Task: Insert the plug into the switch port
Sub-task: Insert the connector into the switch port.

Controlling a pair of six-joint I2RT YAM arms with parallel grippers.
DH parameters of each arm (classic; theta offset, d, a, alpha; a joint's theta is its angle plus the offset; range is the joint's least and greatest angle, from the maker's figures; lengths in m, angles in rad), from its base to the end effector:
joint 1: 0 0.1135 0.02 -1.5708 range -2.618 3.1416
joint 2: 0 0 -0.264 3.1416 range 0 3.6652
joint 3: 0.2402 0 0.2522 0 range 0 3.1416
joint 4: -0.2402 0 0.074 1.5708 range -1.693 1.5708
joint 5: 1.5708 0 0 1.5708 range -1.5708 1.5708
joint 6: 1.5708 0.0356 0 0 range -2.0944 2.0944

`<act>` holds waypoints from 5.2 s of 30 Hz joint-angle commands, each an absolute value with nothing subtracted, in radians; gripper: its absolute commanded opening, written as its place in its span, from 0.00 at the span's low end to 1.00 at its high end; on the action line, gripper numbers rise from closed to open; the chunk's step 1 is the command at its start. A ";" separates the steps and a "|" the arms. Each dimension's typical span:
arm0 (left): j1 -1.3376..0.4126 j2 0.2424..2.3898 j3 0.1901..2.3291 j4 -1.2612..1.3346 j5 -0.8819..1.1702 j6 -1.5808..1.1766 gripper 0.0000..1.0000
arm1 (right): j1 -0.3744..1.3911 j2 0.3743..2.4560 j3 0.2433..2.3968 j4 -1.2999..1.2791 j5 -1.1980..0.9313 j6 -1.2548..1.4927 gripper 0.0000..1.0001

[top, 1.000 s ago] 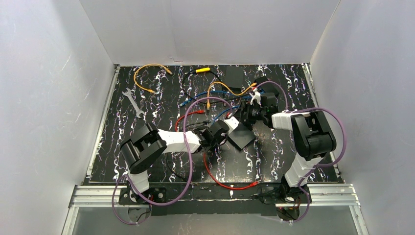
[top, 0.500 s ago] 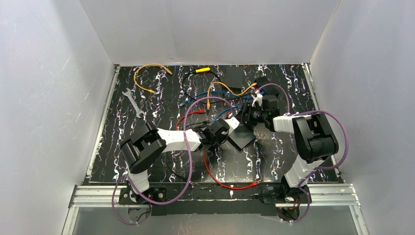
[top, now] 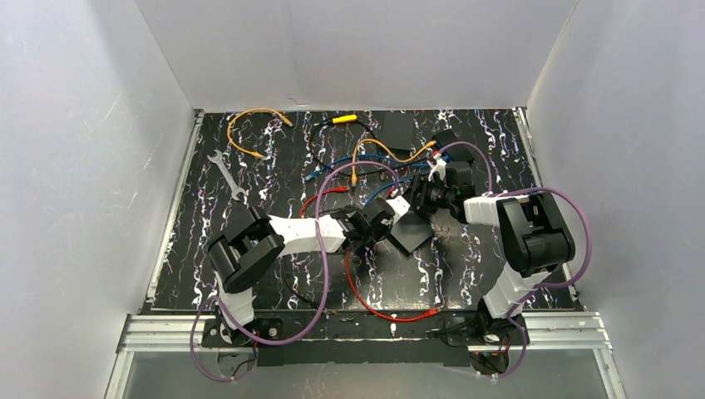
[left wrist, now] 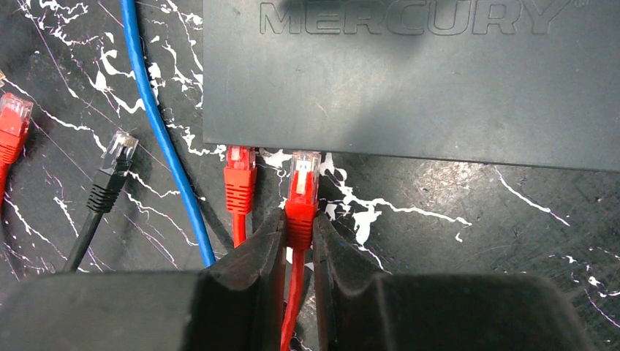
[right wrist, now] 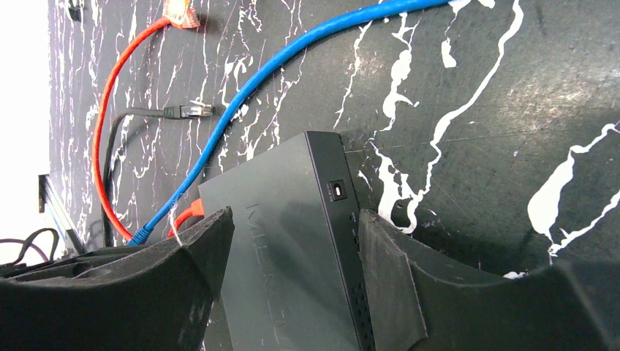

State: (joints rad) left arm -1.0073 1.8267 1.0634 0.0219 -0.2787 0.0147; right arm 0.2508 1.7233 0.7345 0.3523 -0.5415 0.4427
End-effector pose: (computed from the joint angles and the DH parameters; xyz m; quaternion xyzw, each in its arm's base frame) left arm 0.2140 -0.3203 0.1698 0.3944 0.8179 -0.0782 0.4114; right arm 0.3141 0.0994 0.1407 -0.0375 0.8679 0.3721 0.3270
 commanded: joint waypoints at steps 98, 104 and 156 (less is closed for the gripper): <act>-0.953 1.783 1.088 0.407 -0.277 0.116 0.00 | 0.433 1.925 0.812 0.219 -0.836 0.395 0.64; -0.927 1.780 1.075 0.418 -0.352 0.009 0.00 | 0.447 1.924 0.820 0.206 -0.853 0.387 0.63; -0.908 1.685 1.058 -0.205 -0.116 -0.147 0.36 | 0.328 1.856 0.818 0.095 -0.554 0.289 0.66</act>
